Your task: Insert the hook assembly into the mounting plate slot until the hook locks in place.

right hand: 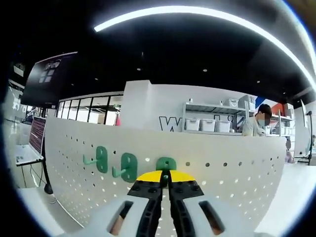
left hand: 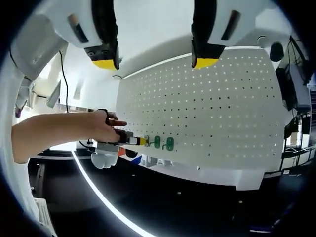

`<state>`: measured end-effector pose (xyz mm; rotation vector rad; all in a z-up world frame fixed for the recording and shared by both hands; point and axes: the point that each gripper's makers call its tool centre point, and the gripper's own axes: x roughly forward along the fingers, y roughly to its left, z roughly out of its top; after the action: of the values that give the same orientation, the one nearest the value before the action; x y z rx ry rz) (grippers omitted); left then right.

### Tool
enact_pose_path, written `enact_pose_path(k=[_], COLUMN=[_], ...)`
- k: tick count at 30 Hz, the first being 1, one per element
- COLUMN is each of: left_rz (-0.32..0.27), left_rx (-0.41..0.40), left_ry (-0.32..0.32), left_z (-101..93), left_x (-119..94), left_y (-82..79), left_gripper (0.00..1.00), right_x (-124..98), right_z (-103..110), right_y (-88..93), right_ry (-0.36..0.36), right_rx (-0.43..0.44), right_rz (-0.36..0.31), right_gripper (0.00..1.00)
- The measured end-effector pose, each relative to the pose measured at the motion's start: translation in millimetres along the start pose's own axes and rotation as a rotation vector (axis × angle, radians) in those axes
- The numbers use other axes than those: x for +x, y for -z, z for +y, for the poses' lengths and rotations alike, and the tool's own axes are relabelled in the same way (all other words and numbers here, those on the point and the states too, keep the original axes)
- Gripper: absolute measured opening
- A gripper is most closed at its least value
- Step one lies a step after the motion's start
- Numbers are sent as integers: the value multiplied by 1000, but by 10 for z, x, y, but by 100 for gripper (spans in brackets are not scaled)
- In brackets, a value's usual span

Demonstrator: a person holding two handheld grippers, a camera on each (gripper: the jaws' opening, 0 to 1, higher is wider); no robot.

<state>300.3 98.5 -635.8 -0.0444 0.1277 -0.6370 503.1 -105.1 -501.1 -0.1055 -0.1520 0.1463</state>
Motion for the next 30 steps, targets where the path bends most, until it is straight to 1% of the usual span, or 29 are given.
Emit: enact_pose_path(k=[3, 6, 9, 10, 12, 14, 16, 17, 19, 23, 30], left_rz=[-2, 0, -9, -7, -5, -5, -3, -1, 1, 3, -2], left_rx=[-4, -5, -19, -17, -19, -21, -19, -18, -17, -20, -17], left_ry=[1, 3, 10, 11, 12, 16, 20, 22, 23, 22, 25], left_z=[-1, -16, -36, -38, -52, -70, -86, -90, -95, -90, -92], left_x=[7, 23, 37, 43, 55, 64, 70, 71, 70, 72, 78], left_y=[4, 5, -4, 6, 16, 19, 29, 33, 38, 49, 19], left_gripper=[61, 61, 61, 61, 62, 62, 62, 62, 62, 63, 63], right_x=[-22, -23, -41, -59, -100, -135, -177, -201, -225, -257, -261], right_z=[3, 12, 40, 42, 41, 46, 74, 104, 133, 183, 205], right_y=[0, -3, 17, 38, 44, 102, 164, 204, 208, 209, 218], right_ry=[-24, -58, -91, -98, -112, -127, -151, -169, -184, -198, -202], right_rx=[-12, -6, -4, -17, -3, -4, -13, 8, 48, 54, 62], right_rz=[-10, -1, 10, 18, 13, 31, 46, 60, 50, 42, 46], right_gripper=[2, 4, 12, 15, 17, 23, 25, 28, 34, 42, 41])
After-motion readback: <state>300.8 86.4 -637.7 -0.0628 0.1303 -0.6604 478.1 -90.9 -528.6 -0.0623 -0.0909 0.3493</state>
